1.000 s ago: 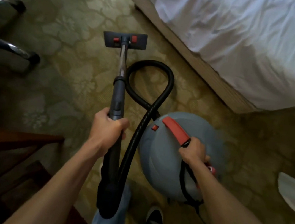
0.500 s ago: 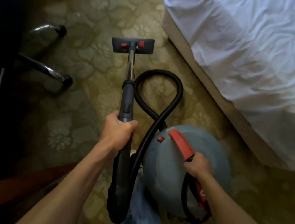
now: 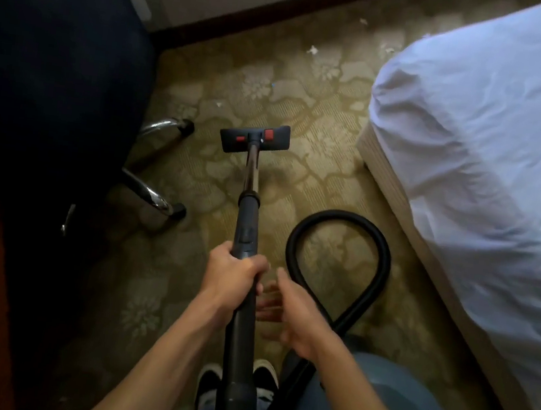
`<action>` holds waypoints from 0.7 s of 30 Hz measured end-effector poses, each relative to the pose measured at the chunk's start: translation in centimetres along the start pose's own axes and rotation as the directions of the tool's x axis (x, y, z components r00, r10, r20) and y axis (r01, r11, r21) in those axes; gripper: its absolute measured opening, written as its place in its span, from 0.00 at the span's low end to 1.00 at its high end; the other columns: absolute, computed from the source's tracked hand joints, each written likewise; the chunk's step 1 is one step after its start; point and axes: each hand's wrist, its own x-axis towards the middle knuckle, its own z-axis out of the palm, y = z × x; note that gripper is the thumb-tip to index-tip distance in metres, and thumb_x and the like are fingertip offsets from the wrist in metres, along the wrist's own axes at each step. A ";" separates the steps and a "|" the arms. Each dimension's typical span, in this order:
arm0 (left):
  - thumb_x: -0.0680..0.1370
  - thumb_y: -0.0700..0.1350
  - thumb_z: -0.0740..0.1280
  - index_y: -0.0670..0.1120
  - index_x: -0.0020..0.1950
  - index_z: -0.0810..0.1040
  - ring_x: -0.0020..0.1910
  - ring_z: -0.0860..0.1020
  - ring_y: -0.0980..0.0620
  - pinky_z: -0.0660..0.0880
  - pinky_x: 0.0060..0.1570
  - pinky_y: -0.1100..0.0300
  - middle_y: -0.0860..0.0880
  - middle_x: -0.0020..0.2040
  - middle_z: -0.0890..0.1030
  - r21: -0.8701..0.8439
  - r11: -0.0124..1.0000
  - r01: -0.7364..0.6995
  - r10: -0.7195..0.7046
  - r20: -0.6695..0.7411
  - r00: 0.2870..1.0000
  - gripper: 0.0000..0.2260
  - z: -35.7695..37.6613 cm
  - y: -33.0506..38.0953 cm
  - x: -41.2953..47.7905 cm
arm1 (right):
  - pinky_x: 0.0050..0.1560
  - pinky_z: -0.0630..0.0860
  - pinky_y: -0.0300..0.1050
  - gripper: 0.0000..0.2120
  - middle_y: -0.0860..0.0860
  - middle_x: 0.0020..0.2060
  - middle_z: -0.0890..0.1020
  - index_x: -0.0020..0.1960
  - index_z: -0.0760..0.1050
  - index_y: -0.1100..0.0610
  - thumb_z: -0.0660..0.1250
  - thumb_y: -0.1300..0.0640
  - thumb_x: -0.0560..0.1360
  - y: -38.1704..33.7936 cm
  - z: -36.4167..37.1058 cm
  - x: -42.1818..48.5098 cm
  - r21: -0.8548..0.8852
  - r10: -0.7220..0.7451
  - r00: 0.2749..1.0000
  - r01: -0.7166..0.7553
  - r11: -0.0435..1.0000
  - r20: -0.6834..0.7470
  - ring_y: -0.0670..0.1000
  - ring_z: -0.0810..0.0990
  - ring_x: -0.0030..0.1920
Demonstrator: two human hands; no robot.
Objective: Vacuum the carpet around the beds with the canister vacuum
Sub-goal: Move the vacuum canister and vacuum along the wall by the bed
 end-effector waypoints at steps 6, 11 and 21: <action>0.72 0.36 0.72 0.39 0.47 0.77 0.26 0.76 0.48 0.81 0.35 0.43 0.44 0.30 0.77 -0.068 0.998 0.017 -0.023 -0.091 0.996 0.06 -3.3 4.9 7.2 | 0.39 0.76 0.46 0.25 0.52 0.30 0.74 0.64 0.80 0.54 0.49 0.41 0.87 -10.1 7.4 5.8 0.179 -0.092 0.995 0.084 0.980 0.037 0.50 0.77 0.38; 0.71 0.38 0.73 0.39 0.47 0.78 0.25 0.77 0.48 0.78 0.33 0.53 0.45 0.29 0.79 -0.094 0.996 0.009 -0.023 -0.143 0.989 0.07 -6.0 9.3 14.9 | 0.45 0.82 0.50 0.25 0.59 0.44 0.79 0.57 0.83 0.58 0.56 0.41 0.85 -17.4 11.3 11.1 0.360 -0.031 0.999 0.037 0.932 -0.024 0.57 0.81 0.46; 0.73 0.42 0.73 0.37 0.47 0.80 0.31 0.83 0.46 0.80 0.31 0.57 0.44 0.33 0.82 -0.073 0.997 0.030 -0.039 -0.130 0.991 0.08 -11.1 18.0 25.4 | 0.40 0.83 0.43 0.30 0.56 0.42 0.89 0.57 0.84 0.60 0.58 0.35 0.82 -28.7 17.6 16.8 0.379 -0.102 0.994 0.105 0.920 -0.029 0.51 0.89 0.43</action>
